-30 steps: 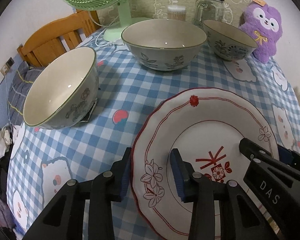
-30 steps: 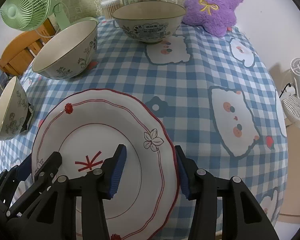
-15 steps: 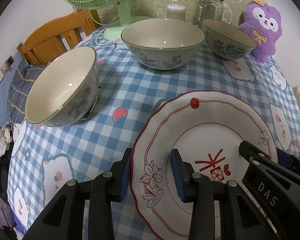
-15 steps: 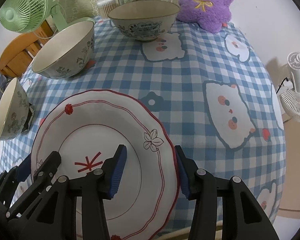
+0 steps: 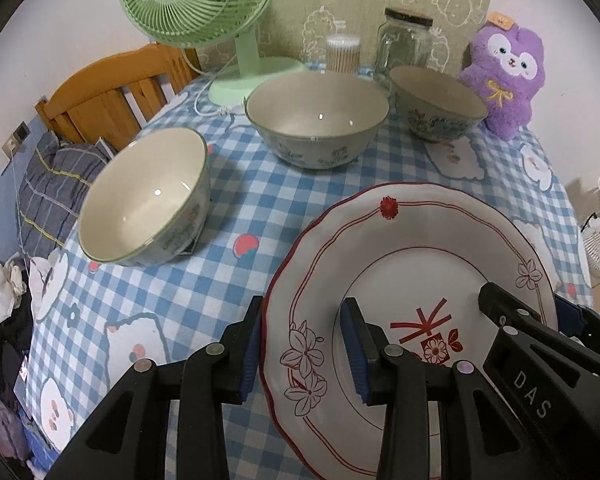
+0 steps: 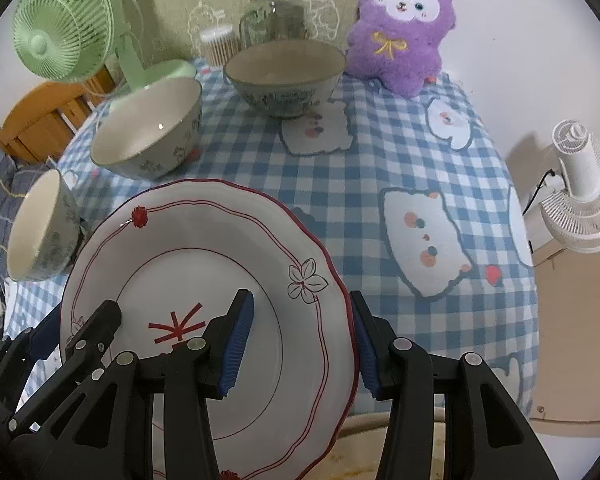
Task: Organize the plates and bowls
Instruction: 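Lift the red-rimmed plate with both grippers and carry it toward the cream plates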
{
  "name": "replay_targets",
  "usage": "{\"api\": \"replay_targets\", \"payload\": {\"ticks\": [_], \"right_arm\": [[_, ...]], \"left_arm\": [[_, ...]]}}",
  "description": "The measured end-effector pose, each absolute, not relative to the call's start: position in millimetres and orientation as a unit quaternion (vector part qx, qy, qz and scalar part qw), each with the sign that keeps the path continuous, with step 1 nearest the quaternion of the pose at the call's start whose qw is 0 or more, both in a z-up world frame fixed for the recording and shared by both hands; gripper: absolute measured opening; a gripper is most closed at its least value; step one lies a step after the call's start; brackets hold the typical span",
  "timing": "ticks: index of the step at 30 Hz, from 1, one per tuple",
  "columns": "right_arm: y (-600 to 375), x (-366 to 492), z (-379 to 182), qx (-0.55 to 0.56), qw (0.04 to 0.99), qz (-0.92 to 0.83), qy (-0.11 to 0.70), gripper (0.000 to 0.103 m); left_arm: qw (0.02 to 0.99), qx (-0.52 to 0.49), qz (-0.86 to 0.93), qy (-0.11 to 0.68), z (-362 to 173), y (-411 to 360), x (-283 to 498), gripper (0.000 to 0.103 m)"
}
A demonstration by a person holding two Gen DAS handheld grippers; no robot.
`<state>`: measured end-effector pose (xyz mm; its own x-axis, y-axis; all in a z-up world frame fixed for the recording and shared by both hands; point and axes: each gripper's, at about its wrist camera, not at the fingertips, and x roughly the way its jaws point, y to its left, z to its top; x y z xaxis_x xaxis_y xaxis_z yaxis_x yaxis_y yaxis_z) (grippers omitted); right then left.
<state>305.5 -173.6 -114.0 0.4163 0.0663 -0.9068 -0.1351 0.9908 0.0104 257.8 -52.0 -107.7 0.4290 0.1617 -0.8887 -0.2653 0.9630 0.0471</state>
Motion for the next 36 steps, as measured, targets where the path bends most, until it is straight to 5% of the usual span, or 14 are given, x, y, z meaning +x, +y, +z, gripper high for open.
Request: {"api": "replay_targets", "payload": {"ticks": [36], "right_arm": [[-219, 214, -25, 0.009, 0.881, -0.032, 0.471, 0.051]], "left_arm": [[0.888, -0.011, 0.040, 0.457, -23, -83, 200, 0.037]]}}
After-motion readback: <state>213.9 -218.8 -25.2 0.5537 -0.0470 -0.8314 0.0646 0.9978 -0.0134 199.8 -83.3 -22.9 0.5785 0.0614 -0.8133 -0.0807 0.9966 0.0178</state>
